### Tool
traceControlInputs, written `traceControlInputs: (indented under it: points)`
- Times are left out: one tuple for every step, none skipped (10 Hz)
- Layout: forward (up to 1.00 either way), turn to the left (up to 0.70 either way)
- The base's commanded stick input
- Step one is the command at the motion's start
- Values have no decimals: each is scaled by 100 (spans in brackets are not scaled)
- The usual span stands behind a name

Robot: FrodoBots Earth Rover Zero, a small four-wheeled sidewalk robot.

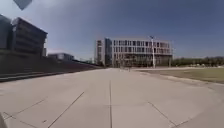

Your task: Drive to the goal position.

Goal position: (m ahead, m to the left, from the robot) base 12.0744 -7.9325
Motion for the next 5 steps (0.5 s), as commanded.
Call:
traceControlInputs:
  points:
    - [70,0]
    - [70,0]
    - [70,0]
    - [70,0]
    - [70,0]
